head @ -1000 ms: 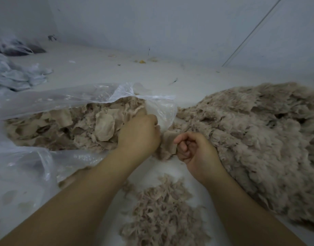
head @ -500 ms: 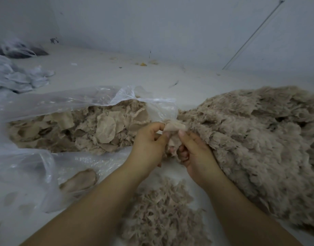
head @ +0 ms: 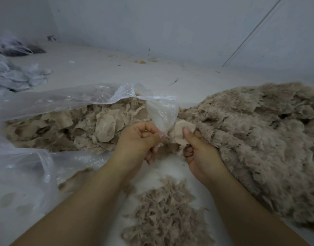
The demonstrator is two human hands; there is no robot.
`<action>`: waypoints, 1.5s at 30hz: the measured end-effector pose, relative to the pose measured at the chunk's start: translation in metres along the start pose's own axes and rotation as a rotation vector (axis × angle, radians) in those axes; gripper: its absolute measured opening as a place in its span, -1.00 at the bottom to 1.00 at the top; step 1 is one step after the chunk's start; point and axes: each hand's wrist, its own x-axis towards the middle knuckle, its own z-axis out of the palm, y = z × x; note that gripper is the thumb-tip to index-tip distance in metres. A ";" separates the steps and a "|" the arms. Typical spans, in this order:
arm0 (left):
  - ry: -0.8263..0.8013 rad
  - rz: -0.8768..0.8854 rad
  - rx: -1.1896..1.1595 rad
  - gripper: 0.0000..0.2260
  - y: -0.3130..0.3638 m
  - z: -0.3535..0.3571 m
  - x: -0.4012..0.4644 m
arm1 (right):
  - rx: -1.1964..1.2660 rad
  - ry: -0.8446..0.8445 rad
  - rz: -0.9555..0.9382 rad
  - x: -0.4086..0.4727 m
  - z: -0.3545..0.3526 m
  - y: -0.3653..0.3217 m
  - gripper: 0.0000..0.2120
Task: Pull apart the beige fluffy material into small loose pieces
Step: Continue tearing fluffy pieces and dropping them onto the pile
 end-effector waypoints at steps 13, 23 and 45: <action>-0.151 -0.127 0.425 -0.78 0.005 0.024 -0.014 | -0.195 -0.121 -0.011 0.001 -0.009 0.007 -0.71; -0.715 -0.133 0.657 -0.90 0.021 0.003 -0.018 | -0.194 -0.103 -0.092 0.002 -0.008 0.009 -0.66; 0.305 0.175 0.321 -0.71 0.006 0.017 0.003 | -0.393 -0.158 -0.013 -0.010 0.000 0.003 -0.84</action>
